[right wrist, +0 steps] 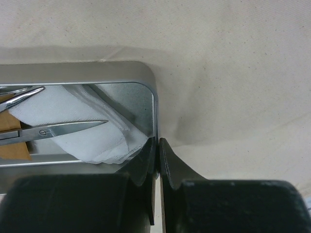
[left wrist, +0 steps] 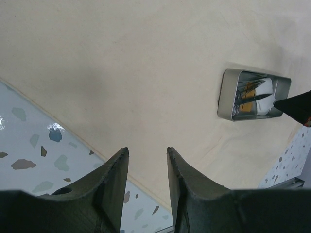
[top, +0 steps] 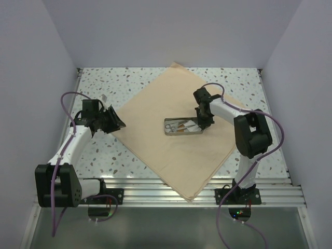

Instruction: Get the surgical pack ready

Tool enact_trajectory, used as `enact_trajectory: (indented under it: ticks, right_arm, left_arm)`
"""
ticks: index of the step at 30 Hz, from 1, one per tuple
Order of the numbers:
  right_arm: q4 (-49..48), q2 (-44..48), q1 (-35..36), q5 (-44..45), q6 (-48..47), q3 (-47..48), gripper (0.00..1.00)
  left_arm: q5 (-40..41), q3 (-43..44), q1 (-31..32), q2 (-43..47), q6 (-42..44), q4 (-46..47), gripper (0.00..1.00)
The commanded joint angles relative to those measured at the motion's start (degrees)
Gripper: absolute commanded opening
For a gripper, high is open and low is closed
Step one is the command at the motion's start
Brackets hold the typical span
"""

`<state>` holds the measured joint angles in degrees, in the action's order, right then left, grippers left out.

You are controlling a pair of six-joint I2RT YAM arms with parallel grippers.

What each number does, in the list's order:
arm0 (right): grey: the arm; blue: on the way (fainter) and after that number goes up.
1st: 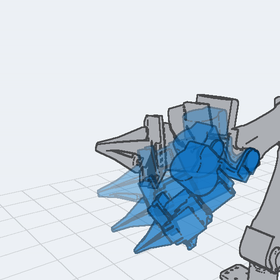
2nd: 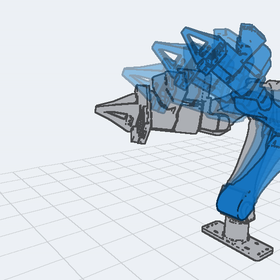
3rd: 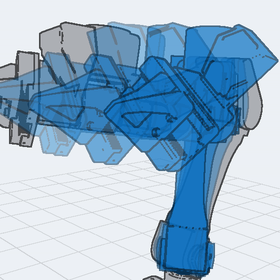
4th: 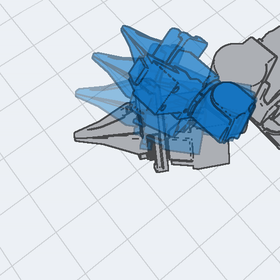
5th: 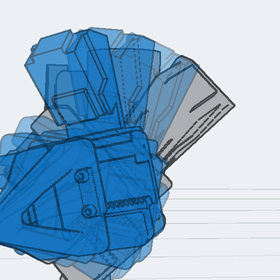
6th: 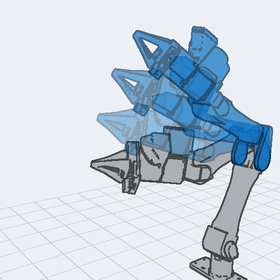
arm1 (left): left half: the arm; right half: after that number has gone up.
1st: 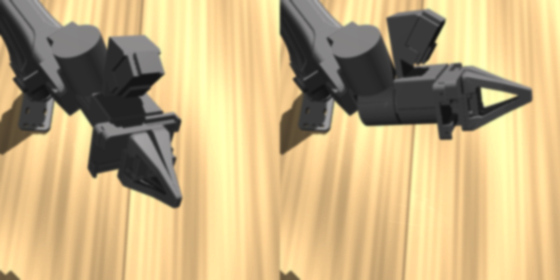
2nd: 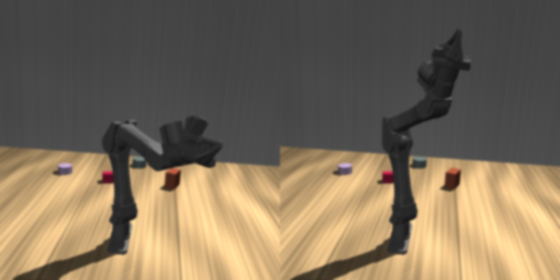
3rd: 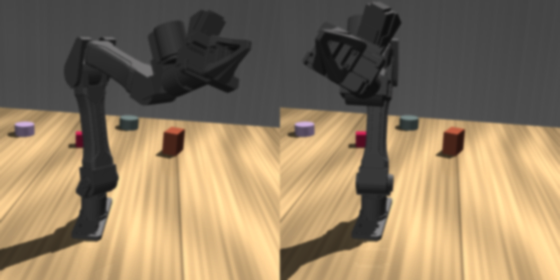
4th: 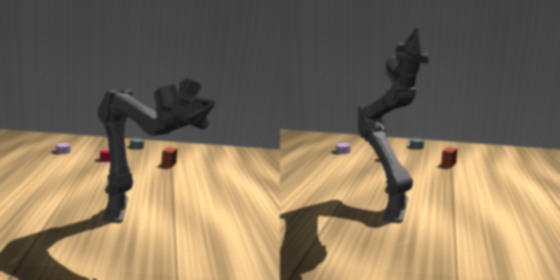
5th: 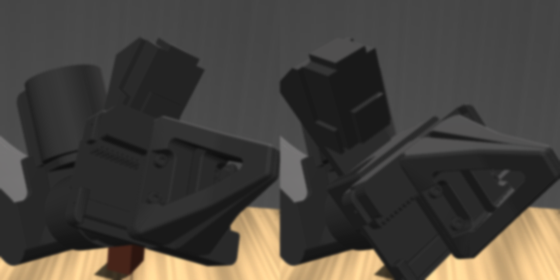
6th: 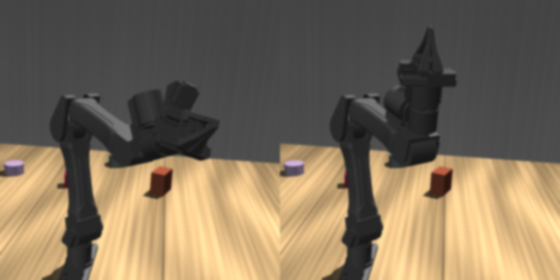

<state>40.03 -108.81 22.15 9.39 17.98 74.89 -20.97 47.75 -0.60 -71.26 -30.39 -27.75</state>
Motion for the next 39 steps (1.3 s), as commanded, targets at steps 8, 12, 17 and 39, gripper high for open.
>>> enact_trajectory:
  ticks: [8,12,17,39]
  right_arm:
    - [3.4,1.2,0.3,1.0,1.1,4.6,0.53]
    - [10.8,5.4,0.3,2.8,0.5,6.0,0.66]
    - [18.0,14.4,3.3,-7.8,2.8,-1.5,0.67]
    - [8.7,24.7,55.3,-9.6,22.5,-22.5,0.58]
  left_arm:
    - [0.0,1.2,0.2,-0.2,0.8,0.5,0.44]
    - [0.1,1.1,0.2,-0.1,1.4,0.2,0.44]
    - [-0.1,0.6,0.2,0.2,1.9,0.9,0.43]
    - [-2.3,-4.0,2.1,2.2,4.4,1.5,0.42]
